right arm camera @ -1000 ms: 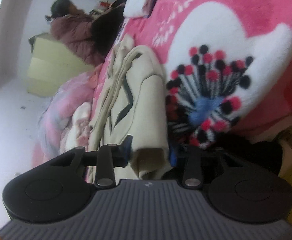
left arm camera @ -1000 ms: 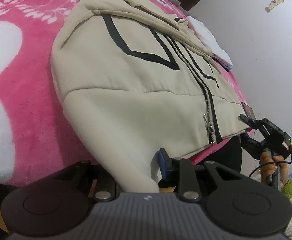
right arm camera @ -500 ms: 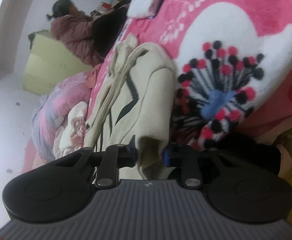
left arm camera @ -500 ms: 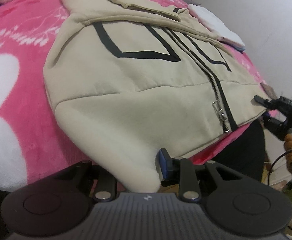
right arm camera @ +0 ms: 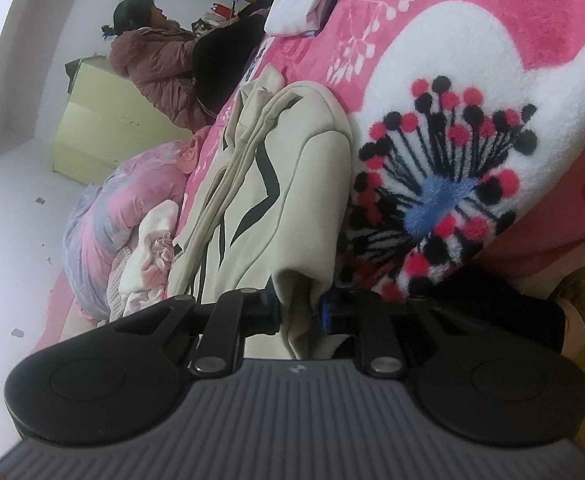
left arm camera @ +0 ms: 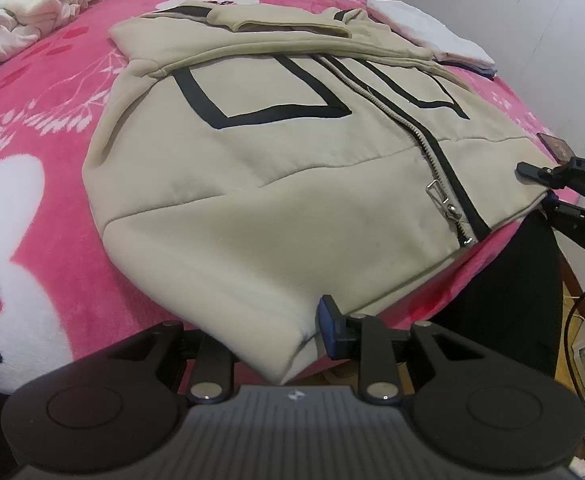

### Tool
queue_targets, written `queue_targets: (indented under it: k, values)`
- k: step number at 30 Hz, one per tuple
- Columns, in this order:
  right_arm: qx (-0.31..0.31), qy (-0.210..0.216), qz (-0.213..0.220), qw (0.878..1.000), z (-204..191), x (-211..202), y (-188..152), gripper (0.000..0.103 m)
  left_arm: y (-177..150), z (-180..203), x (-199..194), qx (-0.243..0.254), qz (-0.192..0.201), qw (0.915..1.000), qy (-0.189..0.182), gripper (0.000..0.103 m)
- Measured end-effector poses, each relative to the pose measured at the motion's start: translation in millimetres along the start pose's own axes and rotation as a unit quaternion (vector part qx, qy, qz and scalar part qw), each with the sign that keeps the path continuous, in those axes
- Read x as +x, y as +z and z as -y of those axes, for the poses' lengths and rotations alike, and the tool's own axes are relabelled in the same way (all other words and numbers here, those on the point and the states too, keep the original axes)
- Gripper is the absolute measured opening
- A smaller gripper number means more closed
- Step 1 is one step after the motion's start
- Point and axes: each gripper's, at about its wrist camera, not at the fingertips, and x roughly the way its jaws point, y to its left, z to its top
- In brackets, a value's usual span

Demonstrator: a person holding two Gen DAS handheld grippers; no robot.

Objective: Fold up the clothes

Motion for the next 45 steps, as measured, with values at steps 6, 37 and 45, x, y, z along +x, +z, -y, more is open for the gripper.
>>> queue_targets:
  k: [6,37,45]
  values:
    - [-0.01,0.002,-0.002,1.0,0,0,0,0.015,0,7,1,0.013,-0.003,0.9998,0.017,0.026]
    - [-0.082,0.024,0.004,0.996,-24,-9,9,0.01,-5,14,-22,0.05,0.045,0.9977,0.007,0.009]
    - [-0.072,0.044,0.014,0.996,-34,-12,12,0.01,3,-10,-49,0.002,0.102,0.9918,-0.077,0.007]
